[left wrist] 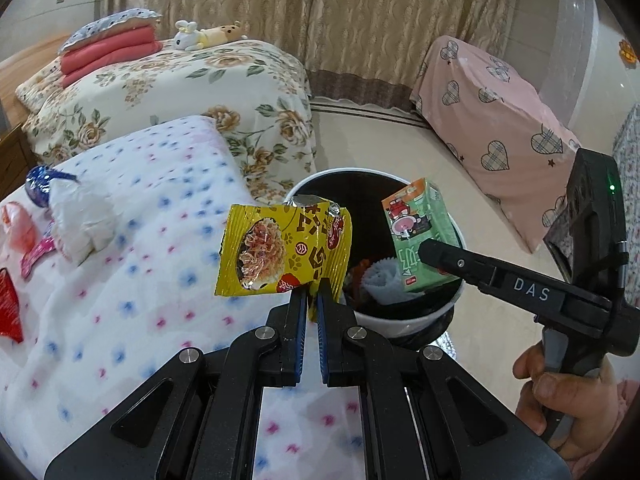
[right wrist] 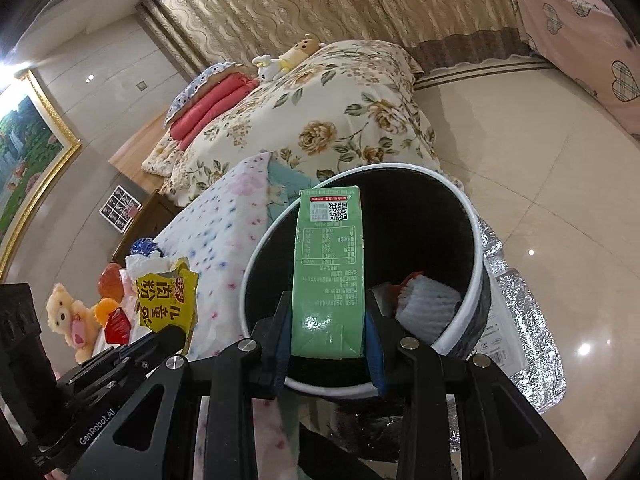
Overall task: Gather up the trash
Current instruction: 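Carry the noodle packet and juice box in both tools over the trash bin, then open both tools to drop the noodle packet and juice box into the bin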
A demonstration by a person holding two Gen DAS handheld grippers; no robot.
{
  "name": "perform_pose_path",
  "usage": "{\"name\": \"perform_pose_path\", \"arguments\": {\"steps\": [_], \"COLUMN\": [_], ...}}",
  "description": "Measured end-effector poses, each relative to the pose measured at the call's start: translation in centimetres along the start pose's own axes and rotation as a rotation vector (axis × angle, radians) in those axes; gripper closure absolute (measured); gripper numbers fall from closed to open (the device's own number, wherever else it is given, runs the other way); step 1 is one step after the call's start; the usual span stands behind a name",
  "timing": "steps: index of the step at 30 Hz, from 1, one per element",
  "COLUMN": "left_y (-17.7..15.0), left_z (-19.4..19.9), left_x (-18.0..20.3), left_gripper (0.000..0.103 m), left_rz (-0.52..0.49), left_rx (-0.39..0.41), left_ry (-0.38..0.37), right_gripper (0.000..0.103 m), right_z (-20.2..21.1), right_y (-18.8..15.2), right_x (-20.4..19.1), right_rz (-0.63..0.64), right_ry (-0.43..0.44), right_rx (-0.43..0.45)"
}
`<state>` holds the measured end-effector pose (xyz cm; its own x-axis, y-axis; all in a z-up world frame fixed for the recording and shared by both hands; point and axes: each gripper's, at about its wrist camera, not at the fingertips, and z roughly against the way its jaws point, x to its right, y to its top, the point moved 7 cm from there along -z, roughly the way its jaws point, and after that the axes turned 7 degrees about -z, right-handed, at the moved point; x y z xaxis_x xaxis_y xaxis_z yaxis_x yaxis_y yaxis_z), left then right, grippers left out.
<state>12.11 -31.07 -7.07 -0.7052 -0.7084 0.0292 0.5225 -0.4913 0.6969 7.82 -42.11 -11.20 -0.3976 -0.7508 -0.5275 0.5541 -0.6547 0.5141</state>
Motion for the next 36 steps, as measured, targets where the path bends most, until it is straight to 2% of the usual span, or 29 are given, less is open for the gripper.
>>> {"name": "perform_pose_path", "arguments": {"steps": [25,29,31,34,36], "left_y": [1.4,1.6,1.6,1.4,1.2], "left_z": [-3.1,-3.5,-3.7,-3.8,-3.6], "left_x": [1.6,1.4,1.2,1.2,1.0], "left_gripper": [0.098,0.098,0.097,0.09,0.066], "left_rz": [-0.03,-0.006,0.005,0.014,0.024], "left_rx": [-0.036,-0.045,-0.049,-0.06,-0.06], "left_ry": [-0.006,-0.019,-0.019,-0.031,-0.025], "right_gripper": [0.071,0.07,0.067,0.063,0.057], "right_z": [-1.2,-1.4,-1.5,-1.4,-1.2], "right_y": [1.5,1.7,1.7,1.8,1.9], "right_x": [1.9,2.3,2.3,2.2,2.2], "right_rz": [-0.021,-0.039,-0.044,-0.045,-0.054], "right_ry": [-0.036,-0.036,-0.03,-0.039,-0.033], "right_rx": [-0.014,-0.019,-0.024,-0.018,-0.014]}}
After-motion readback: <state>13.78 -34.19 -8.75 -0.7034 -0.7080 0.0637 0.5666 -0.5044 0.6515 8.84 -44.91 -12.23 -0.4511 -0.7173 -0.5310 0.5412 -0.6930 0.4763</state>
